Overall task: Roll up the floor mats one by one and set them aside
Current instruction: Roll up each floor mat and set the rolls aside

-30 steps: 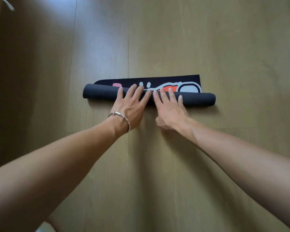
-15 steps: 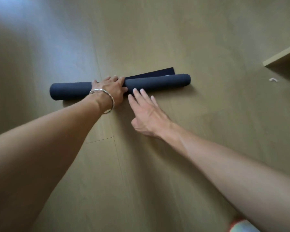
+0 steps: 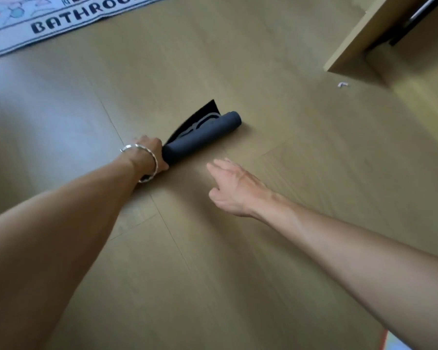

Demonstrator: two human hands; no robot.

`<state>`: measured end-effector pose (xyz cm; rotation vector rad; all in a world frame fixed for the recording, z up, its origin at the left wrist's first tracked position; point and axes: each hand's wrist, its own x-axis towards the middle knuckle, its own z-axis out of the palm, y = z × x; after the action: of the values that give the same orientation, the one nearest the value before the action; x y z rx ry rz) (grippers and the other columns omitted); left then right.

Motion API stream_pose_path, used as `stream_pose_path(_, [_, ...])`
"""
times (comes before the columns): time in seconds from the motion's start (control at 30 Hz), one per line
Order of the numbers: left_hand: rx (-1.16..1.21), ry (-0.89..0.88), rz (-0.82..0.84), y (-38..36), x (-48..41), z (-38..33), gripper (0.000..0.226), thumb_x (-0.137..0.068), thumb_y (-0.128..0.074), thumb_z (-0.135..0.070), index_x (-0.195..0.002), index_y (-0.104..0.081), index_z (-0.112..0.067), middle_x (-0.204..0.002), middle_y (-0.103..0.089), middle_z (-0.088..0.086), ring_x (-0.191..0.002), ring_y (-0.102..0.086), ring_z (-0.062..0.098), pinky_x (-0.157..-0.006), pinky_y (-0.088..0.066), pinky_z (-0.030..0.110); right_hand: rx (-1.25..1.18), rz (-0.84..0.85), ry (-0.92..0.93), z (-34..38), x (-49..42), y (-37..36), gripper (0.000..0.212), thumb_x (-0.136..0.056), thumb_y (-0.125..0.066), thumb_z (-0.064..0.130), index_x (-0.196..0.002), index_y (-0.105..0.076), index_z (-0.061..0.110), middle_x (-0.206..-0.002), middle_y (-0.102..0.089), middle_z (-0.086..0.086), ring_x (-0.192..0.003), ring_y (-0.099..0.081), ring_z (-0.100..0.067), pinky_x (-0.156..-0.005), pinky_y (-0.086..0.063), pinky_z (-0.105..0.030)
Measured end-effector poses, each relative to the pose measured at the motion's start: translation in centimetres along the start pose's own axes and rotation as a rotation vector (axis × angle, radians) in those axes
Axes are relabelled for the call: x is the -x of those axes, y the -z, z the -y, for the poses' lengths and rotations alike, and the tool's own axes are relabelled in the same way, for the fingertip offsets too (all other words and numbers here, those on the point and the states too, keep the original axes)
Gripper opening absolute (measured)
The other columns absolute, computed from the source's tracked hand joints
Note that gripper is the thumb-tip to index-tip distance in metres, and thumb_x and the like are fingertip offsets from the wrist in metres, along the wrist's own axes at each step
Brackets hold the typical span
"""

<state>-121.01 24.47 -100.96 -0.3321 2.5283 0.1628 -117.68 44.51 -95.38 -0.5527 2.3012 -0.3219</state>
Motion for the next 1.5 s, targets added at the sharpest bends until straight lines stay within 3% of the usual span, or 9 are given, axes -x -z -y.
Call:
stream_pose_path(0.1, [0.123,0.017,0.026,-0.5,1.7,-1.0,0.056,-0.076,-0.071,-0.045,-0.112,-0.059,-0.003,-0.109,-0.060,0.020,-0.099,-0.056,0.035,-0.071,-0.040,0.032,-0.114,0.024,-0.095,-0.1,0.0,0.4,0.050,-0.092,-0.040,0.025,-0.141,-0.035,0.014,-0.146,-0.038,-0.007,-0.130,-0.040,-0.027,-0.100,-0.037,-0.034])
stream_pose_path(0.33, [0.576,0.075,-0.026,0.7,5.6,-7.3,0.037,-0.074,-0.070,-0.045,-0.076,-0.057,-0.009,-0.063,-0.057,0.005,-0.052,-0.055,0.020,-0.046,-0.043,0.026,-0.429,-0.025,-0.099,-1.1,-1.7,-0.3,0.096,-0.083,-0.062,0.034,-0.153,0.003,0.020,-0.141,-0.048,-0.008,-0.123,-0.050,-0.026,-0.101,-0.042,-0.035])
stream_pose_path(0.5, [1.015,0.132,-0.022,3.2,8.3,-9.0,0.032,-0.082,-0.066,-0.039,-0.088,-0.061,-0.007,-0.085,-0.065,0.012,-0.076,-0.068,0.029,-0.065,-0.059,0.043,-0.491,-0.122,0.000,-1.7,-1.0,3.0,0.110,-0.056,-0.067,0.063,-0.148,-0.019,0.027,-0.130,-0.058,0.002,-0.114,-0.056,-0.019,-0.096,-0.047,-0.035])
stream_pose_path(0.7, [1.314,0.047,-0.181,7.9,10.2,-11.8,0.018,-0.090,-0.051,-0.024,-0.076,-0.060,-0.019,-0.093,-0.064,0.006,-0.094,-0.063,0.021,-0.078,-0.055,0.036,-0.597,-0.187,0.223,-3.6,0.5,10.0,0.058,-0.080,-0.073,0.039,-0.129,-0.044,0.030,-0.108,-0.063,0.007,-0.098,-0.060,-0.011,-0.079,-0.048,-0.026])
stream_pose_path(0.83, [1.338,-0.025,-0.256,9.0,11.0,-15.2,0.018,-0.092,-0.051,-0.025,-0.079,-0.064,-0.029,-0.094,-0.059,0.004,-0.085,-0.052,0.017,-0.078,-0.047,0.034,-0.638,-0.211,0.251,-6.5,1.4,12.4,0.047,-0.081,-0.071,0.039,-0.120,-0.045,0.034,-0.105,-0.064,0.008,-0.095,-0.062,-0.009,-0.082,-0.052,-0.026])
stream_pose_path(1.0, [1.375,-0.036,-0.222,8.4,10.0,-21.3,0.039,-0.093,-0.053,-0.027,-0.131,-0.052,-0.020,-0.093,-0.057,-0.012,-0.077,-0.051,0.004,-0.091,-0.048,0.038,-0.685,-0.243,0.200,-12.3,2.1,13.6,0.039,-0.085,-0.064,0.034,-0.122,-0.051,0.037,-0.103,-0.066,0.007,-0.095,-0.064,-0.013,-0.084,-0.054,-0.032])
stream_pose_path(1.1, [1.373,-0.014,-0.139,8.3,9.4,-25.8,0.012,-0.092,-0.053,-0.023,-0.099,-0.064,-0.021,-0.088,-0.055,-0.004,-0.086,-0.053,0.012,-0.094,-0.047,0.041,-0.686,-0.287,0.125,-16.3,2.7,13.5,0.051,-0.086,-0.063,0.036,-0.134,-0.043,0.038,-0.096,-0.058,0.011,-0.081,-0.056,-0.005,-0.073,-0.049,-0.020])
stream_pose_path(1.23, [1.290,-0.055,-0.002,7.7,7.8,-32.6,0.020,-0.092,-0.052,-0.019,-0.072,-0.052,-0.023,-0.078,-0.050,-0.003,-0.073,-0.047,0.008,-0.081,-0.046,0.036,-0.684,-0.351,0.031,-23.2,4.1,13.7,0.049,-0.089,-0.059,0.034,-0.135,-0.043,0.035,-0.100,-0.056,0.008,-0.088,-0.052,-0.010,-0.068,-0.043,-0.020])
stream_pose_path(1.5, [1.013,-0.274,0.322,3.9,5.7,-45.6,0.014,-0.093,-0.052,-0.021,-0.085,-0.060,-0.028,-0.103,-0.050,0.002,-0.093,-0.044,0.015,-0.082,-0.040,0.029,-0.639,-0.484,-0.223,-38.5,7.6,10.8,0.066,-0.089,-0.058,0.033,-0.146,-0.027,0.035,-0.136,-0.053,0.003,-0.122,-0.051,-0.019,-0.091,-0.039,-0.028])
